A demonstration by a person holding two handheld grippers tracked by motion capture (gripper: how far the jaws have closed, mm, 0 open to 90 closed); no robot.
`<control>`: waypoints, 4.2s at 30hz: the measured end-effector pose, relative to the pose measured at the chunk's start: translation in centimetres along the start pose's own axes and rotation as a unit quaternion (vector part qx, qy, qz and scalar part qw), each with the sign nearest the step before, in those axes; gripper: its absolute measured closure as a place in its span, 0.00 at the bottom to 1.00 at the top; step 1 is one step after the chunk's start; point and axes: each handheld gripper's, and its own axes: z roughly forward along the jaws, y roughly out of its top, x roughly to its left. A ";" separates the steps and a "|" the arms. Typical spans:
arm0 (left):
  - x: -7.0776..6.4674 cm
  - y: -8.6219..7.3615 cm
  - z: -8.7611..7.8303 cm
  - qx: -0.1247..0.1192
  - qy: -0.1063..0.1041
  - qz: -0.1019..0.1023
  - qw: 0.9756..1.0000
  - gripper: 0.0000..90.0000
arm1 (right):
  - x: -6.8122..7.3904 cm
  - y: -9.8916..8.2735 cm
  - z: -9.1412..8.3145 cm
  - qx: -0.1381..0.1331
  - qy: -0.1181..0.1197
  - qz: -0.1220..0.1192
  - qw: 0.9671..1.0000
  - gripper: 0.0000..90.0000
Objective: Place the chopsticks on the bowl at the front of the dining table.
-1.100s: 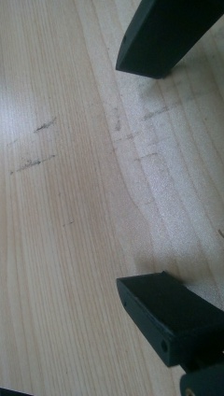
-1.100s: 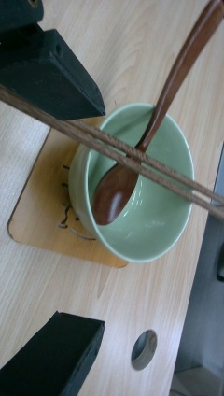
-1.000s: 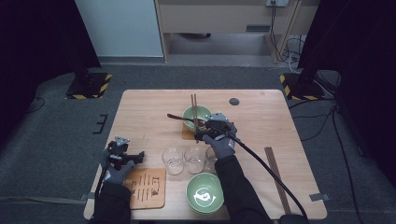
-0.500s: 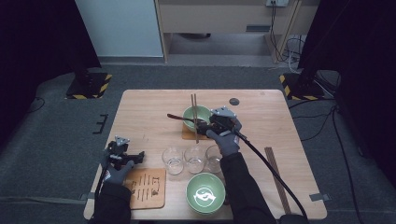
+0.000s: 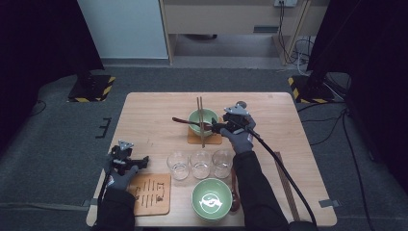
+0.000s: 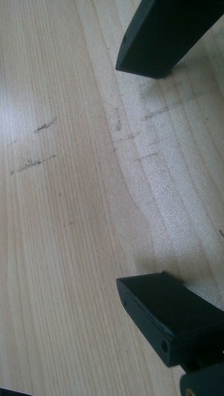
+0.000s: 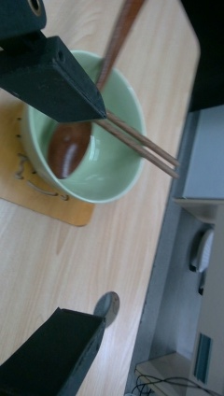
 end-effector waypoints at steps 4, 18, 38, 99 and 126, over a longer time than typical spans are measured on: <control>0.0 0.0 0.0 0.000 0.000 0.000 1.000 0.00 | 0.3 -0.6 0.4 0.016 0.015 -0.018 1.000 0.03; 0.0 0.0 0.0 0.000 0.000 0.000 1.000 0.00 | 1.4 -1.8 1.1 0.040 0.054 -0.043 0.997 0.04; 0.0 0.0 0.0 0.000 0.000 0.000 1.000 0.00 | 2.0 -2.6 1.7 0.049 0.074 -0.056 0.994 0.04; 0.0 0.0 0.0 0.000 0.000 0.000 1.000 0.00 | 2.7 -2.0 2.9 0.050 0.069 -0.065 0.994 0.05; 0.0 0.0 0.0 0.000 0.000 0.000 1.000 0.00 | 2.6 4.5 -1.2 -0.058 0.069 -0.031 0.995 0.05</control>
